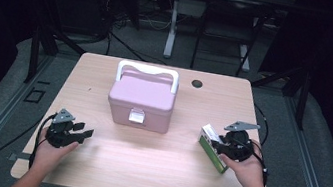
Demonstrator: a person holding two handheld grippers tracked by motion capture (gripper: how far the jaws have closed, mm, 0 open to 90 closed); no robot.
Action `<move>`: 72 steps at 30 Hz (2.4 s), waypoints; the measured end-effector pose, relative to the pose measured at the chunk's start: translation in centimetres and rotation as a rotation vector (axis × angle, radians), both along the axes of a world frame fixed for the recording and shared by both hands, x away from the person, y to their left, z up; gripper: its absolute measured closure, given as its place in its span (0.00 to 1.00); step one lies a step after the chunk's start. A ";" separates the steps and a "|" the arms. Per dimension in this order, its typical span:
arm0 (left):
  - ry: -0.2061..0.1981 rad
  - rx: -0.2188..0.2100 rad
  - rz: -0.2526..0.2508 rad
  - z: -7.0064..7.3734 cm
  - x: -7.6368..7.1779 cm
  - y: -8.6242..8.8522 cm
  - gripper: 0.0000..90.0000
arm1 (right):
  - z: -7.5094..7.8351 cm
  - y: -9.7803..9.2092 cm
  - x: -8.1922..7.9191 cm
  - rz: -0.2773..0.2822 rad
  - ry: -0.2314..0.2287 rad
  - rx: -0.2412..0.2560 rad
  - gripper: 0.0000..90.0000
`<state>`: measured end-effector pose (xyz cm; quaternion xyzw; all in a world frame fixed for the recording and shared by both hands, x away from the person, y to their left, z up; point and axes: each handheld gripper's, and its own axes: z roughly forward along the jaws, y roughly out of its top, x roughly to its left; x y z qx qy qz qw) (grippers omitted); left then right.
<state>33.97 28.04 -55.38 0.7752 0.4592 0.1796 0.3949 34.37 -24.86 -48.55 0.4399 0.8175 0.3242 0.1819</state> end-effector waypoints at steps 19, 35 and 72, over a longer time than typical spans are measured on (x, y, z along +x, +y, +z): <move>0.004 -0.001 0.002 0.0 0.0 -0.1 0.55 | -0.7 -2.5 0.2 -0.061 0.030 0.008 0.68; 0.036 -0.075 -0.010 0.0 1.0 -0.2 0.56 | 2.3 0.7 -1.2 -0.024 -0.094 0.063 0.65; -0.007 -0.115 -0.026 2.5 9.2 -2.5 0.76 | -3.1 11.0 5.4 -0.106 -0.090 0.166 0.57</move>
